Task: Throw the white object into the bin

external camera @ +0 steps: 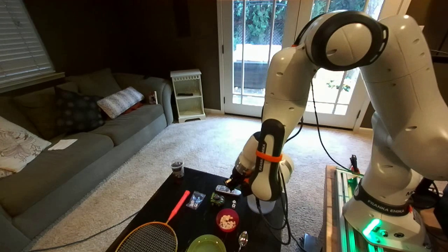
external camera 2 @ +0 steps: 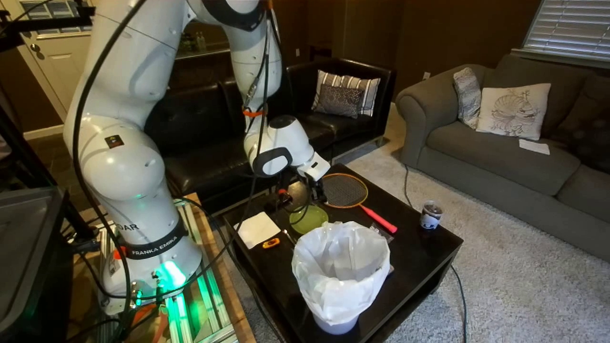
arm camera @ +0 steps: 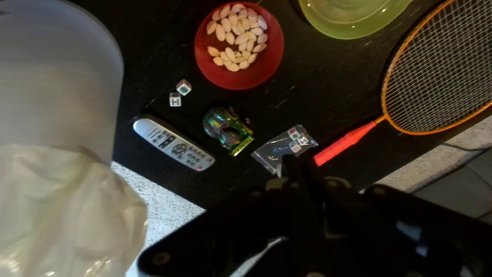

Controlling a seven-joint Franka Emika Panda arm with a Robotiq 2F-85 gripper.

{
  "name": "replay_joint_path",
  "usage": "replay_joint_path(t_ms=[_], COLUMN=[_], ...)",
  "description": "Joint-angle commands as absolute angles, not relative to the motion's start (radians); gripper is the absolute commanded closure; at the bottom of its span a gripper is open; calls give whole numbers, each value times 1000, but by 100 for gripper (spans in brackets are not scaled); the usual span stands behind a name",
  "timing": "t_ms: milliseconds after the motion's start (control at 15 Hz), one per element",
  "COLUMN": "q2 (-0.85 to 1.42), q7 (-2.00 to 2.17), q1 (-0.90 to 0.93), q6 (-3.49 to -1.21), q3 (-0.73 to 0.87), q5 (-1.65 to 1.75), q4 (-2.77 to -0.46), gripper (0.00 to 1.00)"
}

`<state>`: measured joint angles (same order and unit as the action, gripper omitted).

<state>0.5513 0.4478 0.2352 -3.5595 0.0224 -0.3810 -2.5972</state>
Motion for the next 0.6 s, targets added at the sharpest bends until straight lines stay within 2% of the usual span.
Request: replay_joint_path(t_ms=[0, 67, 133, 200, 533], q2=[392, 373, 461, 444, 453], q7=[353, 331, 363, 350, 335], q1=[260, 298, 231, 232, 236], q6=[-3541, -3556, -3560, -3559, -3561], q3=[69, 108, 47, 57, 56], q5=[-466, -524, -465, -473, -474], q4=[-2759, -2790, -2700, -2719, -2708], gripper=[99, 99, 99, 96, 99])
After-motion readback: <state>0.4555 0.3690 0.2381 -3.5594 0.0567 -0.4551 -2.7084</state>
